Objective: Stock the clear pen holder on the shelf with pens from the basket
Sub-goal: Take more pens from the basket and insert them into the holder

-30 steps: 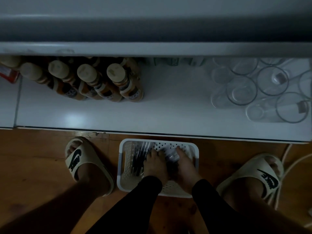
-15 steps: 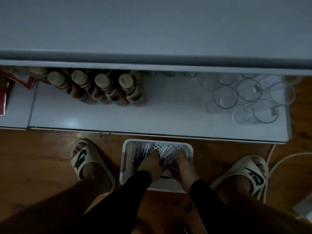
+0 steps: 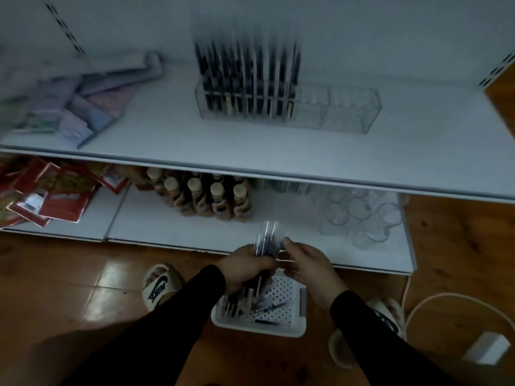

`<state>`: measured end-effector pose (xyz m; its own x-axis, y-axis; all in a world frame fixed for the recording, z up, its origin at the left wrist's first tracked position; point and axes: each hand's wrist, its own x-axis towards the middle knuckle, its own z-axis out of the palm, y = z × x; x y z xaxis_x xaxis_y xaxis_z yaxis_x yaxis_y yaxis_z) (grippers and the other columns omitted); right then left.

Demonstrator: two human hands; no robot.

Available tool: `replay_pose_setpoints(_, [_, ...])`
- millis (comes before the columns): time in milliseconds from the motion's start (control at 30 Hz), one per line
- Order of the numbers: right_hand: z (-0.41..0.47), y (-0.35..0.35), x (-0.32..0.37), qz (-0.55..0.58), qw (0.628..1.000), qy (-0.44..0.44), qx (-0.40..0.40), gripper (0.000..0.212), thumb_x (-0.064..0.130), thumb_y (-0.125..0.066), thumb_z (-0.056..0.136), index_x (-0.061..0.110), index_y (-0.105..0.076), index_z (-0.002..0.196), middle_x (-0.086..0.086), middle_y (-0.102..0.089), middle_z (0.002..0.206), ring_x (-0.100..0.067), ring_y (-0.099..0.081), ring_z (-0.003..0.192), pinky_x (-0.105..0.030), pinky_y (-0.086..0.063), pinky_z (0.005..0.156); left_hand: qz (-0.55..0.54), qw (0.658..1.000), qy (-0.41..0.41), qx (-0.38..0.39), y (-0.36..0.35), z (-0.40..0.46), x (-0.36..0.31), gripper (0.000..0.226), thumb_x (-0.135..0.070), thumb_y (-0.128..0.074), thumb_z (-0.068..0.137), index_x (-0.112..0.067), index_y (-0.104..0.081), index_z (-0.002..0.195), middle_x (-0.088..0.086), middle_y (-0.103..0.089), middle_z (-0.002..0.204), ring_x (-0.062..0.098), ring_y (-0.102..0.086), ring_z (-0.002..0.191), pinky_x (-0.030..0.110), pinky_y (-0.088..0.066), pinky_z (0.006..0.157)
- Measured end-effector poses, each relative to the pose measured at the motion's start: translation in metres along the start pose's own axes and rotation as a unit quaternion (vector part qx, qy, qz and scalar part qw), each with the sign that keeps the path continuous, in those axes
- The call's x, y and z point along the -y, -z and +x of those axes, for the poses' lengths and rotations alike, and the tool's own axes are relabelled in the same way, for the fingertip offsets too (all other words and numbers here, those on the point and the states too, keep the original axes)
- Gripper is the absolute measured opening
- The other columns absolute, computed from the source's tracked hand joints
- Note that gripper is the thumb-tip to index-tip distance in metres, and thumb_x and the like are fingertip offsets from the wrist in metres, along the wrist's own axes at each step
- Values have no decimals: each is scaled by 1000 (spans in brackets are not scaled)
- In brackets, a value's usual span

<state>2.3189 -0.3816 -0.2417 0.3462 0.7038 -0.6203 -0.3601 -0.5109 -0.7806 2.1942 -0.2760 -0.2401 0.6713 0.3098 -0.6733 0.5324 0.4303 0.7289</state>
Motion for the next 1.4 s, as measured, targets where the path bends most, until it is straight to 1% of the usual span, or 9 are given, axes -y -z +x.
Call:
replay_pose_setpoints(167, [-34,-11,54,-38,992,119,1,21,22,-63,92,11,-72,77,-7,-70,77,-20,-65,75,-30,-56,76,-14,995,-94,15,-5,-40,-43,8,-12,-60,89,-13,-63,82,6,-57,66,19,-55,57,29,-42,53])
replay_pose_setpoints(300, [-50,-14,95,-103,972,207,-42,30,24,-61,93,0,-68,77,-23,-66,75,-26,-63,71,-44,-58,82,-24,987,-161,3,-5,-60,-76,11,-16,-57,94,-10,-65,97,9,-66,79,19,-62,66,31,-50,63])
replay_pose_setpoints(367, [-56,-17,116,-187,942,267,-83,34,30,-61,93,3,-67,75,-21,-66,74,-32,-64,69,-51,-55,82,-48,979,-198,-4,-3,-65,-92,17,-16,-54,97,-6,-65,106,12,-68,84,21,-65,71,34,-51,67])
replay_pose_setpoints(500, [-61,-22,160,-209,902,342,-161,28,31,-63,92,7,-70,78,-9,-71,74,-22,-68,74,-44,-56,77,-100,964,-240,-51,7,-67,-119,23,-16,-54,97,0,-64,109,15,-71,89,25,-68,78,37,-55,72])
replay_pose_setpoints(667, [-51,-8,215,-135,884,391,-219,20,30,-62,93,18,-70,81,3,-70,75,-9,-66,69,-37,-59,81,-201,939,-258,-109,28,-64,-140,10,-13,-54,96,-5,-60,92,9,-70,79,21,-68,70,36,-58,72])
replay_pose_setpoints(833, [-33,10,250,-174,853,425,-248,8,21,-59,95,24,-65,100,9,-68,88,-14,-66,85,-40,-55,91,-237,914,-290,-159,52,-53,-154,8,-14,-55,96,-8,-60,94,8,-69,78,22,-69,69,37,-58,72])
replay_pose_setpoints(1000, [-12,16,269,-187,838,433,-273,15,21,-61,93,17,-66,107,-3,-71,94,-15,-69,89,-39,-56,89,-263,891,-327,-176,61,-51,-168,11,-15,-55,96,-10,-62,90,5,-69,73,19,-66,64,35,-58,71])
replay_pose_setpoints(1133, [1,16,281,-171,834,441,-283,22,21,-64,92,11,-66,111,-2,-72,96,-10,-69,87,-31,-57,85,-276,887,-329,-173,62,-47,-175,12,-15,-54,96,-9,-61,89,4,-69,69,18,-63,60,29,-56,60])
replay_pose_setpoints(1400, [24,20,299,-209,817,447,-297,25,24,-64,92,10,-67,113,-2,-72,98,-9,-68,88,-29,-56,88,-266,893,-323,-164,61,-38,-182,10,-14,-54,96,-9,-60,91,6,-67,71,19,-62,60,29,-54,58])
